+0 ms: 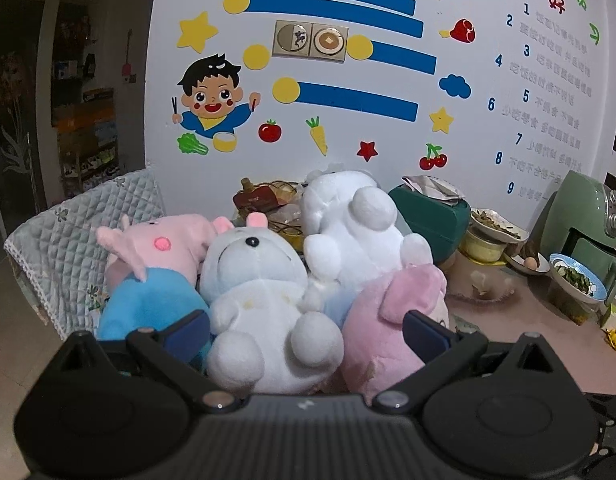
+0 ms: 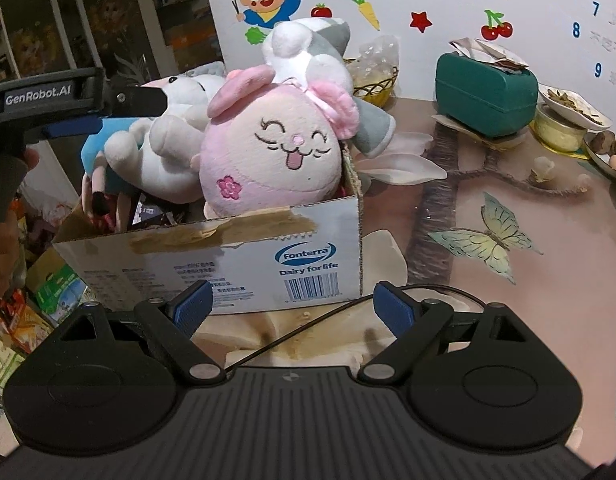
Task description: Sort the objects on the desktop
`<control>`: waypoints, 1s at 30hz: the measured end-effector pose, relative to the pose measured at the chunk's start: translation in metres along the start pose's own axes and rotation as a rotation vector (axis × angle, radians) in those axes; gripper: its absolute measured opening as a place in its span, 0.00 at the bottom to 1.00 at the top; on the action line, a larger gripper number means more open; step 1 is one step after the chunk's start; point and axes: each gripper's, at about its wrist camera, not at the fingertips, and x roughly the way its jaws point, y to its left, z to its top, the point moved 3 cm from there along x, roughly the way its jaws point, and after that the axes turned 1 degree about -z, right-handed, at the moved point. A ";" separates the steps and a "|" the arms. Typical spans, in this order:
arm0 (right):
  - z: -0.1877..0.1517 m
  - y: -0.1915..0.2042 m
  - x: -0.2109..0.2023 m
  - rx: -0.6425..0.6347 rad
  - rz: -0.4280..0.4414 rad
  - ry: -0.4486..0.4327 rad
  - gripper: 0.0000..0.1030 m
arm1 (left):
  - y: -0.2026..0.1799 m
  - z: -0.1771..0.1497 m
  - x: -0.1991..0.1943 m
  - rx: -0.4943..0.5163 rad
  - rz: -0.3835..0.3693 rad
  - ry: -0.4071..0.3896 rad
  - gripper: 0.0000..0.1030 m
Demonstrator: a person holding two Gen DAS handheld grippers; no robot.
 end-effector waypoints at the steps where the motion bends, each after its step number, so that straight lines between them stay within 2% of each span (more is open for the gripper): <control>1: 0.000 0.001 0.001 -0.003 0.000 0.002 1.00 | 0.001 0.000 0.000 0.001 0.000 -0.001 1.00; 13: 0.001 0.006 0.011 -0.021 -0.013 0.031 1.00 | 0.008 0.013 0.005 -0.009 -0.033 -0.029 1.00; 21: 0.000 0.006 0.017 -0.028 -0.020 0.054 1.00 | 0.003 0.026 0.013 0.020 0.083 -0.025 1.00; 30: 0.000 0.007 0.020 -0.040 -0.028 0.071 1.00 | -0.002 0.033 0.019 0.047 0.090 -0.038 1.00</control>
